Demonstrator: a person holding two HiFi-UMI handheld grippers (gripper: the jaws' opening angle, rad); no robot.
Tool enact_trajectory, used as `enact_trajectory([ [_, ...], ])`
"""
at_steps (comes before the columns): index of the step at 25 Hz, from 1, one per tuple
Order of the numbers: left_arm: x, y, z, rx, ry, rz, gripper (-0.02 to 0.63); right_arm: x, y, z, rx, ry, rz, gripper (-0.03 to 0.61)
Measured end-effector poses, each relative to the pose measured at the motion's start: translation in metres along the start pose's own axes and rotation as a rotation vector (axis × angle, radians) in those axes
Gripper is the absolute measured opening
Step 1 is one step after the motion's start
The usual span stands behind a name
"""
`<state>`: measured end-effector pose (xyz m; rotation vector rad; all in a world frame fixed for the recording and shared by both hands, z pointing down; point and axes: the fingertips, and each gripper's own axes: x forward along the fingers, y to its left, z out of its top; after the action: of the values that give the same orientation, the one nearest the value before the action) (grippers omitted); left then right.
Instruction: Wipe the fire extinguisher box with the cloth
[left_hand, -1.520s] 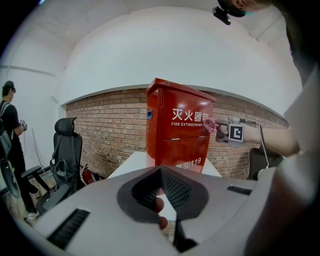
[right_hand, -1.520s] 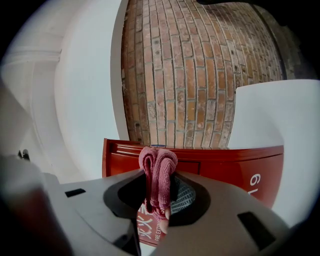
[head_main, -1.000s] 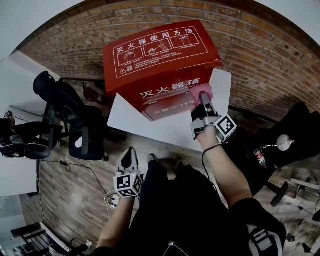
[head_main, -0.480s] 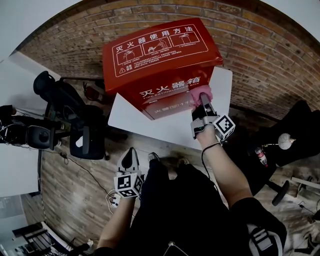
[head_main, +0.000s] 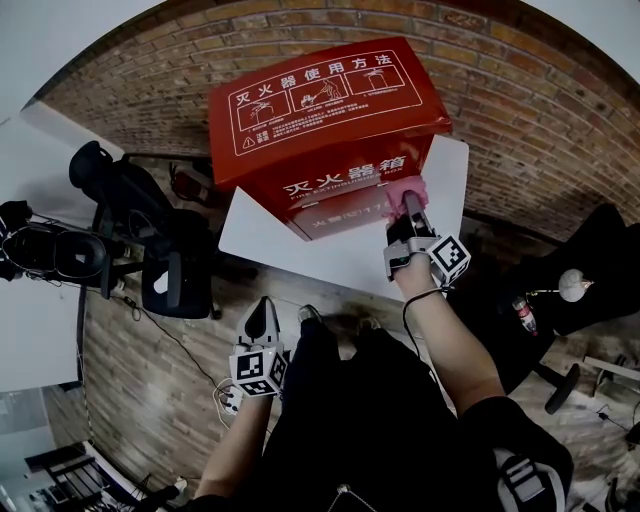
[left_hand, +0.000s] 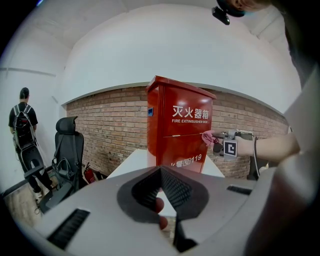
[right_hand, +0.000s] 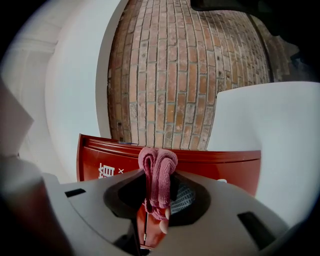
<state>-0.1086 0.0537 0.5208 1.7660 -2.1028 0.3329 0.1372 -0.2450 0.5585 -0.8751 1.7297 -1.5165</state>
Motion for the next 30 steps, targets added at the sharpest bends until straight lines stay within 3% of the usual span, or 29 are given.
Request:
enact_trajectory([
  [30, 0.011, 0.003, -0.001, -0.014, 0.011, 0.018, 0.028, -0.005, -0.083, -0.006, 0.02, 0.026, -0.101, 0.107],
])
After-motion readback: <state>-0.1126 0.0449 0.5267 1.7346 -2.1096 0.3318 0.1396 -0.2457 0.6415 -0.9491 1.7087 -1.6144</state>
